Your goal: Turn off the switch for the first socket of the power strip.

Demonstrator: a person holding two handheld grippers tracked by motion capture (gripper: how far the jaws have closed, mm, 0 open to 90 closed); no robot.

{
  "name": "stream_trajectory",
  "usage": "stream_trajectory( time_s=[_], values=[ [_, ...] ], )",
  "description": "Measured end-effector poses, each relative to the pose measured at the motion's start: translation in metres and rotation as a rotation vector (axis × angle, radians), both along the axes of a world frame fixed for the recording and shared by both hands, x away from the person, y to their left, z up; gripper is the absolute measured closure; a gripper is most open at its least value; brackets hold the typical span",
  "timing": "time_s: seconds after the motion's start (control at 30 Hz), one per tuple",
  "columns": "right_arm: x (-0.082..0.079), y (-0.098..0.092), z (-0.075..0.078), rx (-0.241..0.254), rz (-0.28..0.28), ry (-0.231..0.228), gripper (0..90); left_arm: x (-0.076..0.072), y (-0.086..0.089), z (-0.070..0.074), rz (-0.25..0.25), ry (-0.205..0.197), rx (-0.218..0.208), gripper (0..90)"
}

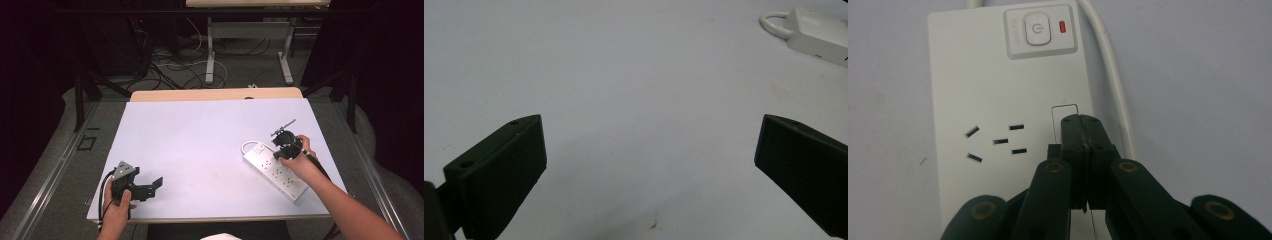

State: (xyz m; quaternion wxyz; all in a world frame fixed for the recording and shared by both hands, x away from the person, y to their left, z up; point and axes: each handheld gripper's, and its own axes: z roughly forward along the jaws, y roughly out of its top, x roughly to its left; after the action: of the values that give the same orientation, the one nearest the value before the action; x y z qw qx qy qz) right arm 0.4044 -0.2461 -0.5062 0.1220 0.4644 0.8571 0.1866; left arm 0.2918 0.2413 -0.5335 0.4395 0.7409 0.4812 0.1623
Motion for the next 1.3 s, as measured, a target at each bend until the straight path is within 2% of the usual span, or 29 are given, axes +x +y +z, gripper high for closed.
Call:
stream_trajectory(
  time_s=[0.1,0.2,0.37,0.43,0.47,0.5,0.7,0.73,0.93,0.97,1.13,1.23,1.3],
  values=[
    [0.0002,0.0007,-0.0006,-0.003,-0.002,-0.008,90.0,0.0001,0.0002,-0.0002,-0.001,0.001,-0.004,0.1],
    [0.0003,0.0003,0.0017,-0.015,0.003,0.015,90.0,-0.0001,0.0002,-0.0001,0.001,-0.001,-0.001,0.1],
    [0.0002,0.0008,0.0003,-0.007,-0.005,0.005,90.0,0.0,0.0002,-0.0001,-0.003,0.002,0.0,0.1],
    [-0.0001,0.001,-0.0008,-0.008,-0.007,-0.014,90.0,0.0001,0.0001,-0.0002,-0.003,0.001,0.005,0.1],
    [0.0002,0.0003,0.0012,-0.013,0.001,0.014,90.0,0.0001,0.0,-0.0002,-0.003,0.001,0.006,0.1],
    [0.0002,0.0002,0.0014,-0.014,0.001,0.016,90.0,0.0001,0.0,-0.0002,-0.003,0.001,0.006,0.1],
    [-0.0001,0.0006,0.0001,-0.013,0.0,0.0,90.0,-0.0001,0.0,-0.0002,-0.005,0.002,0.002,0.1],
    [0.0002,0.0004,-0.0009,0.003,0.002,-0.005,90.0,0.0,0.0,-0.0002,-0.005,0.002,0.001,0.1],
    [-0.0004,0.0006,0.0001,-0.011,-0.002,0.002,90.0,0.0001,0.0002,-0.0003,-0.007,0.002,0.005,0.1],
    [-0.001,-0.0001,-0.0015,-0.002,-0.005,-0.019,90.0,0.0001,0.0001,-0.0003,-0.007,0.002,0.004,0.1],
    [-0.0035,-0.003,-0.0024,0.041,-0.034,-0.01,90.0,-0.0002,0.0002,-0.0004,-0.004,0.003,0.003,0.1],
    [-0.0036,-0.0043,-0.005,0.03,-0.026,-0.014,90.0,-0.0003,0.0,-0.0004,-0.004,0.002,0.003,0.1],
    [-0.0045,-0.005,-0.0052,0.043,-0.015,-0.02,90.0,-0.0004,-0.0004,-0.0002,-0.002,0.001,0.004,0.1]
  ],
)
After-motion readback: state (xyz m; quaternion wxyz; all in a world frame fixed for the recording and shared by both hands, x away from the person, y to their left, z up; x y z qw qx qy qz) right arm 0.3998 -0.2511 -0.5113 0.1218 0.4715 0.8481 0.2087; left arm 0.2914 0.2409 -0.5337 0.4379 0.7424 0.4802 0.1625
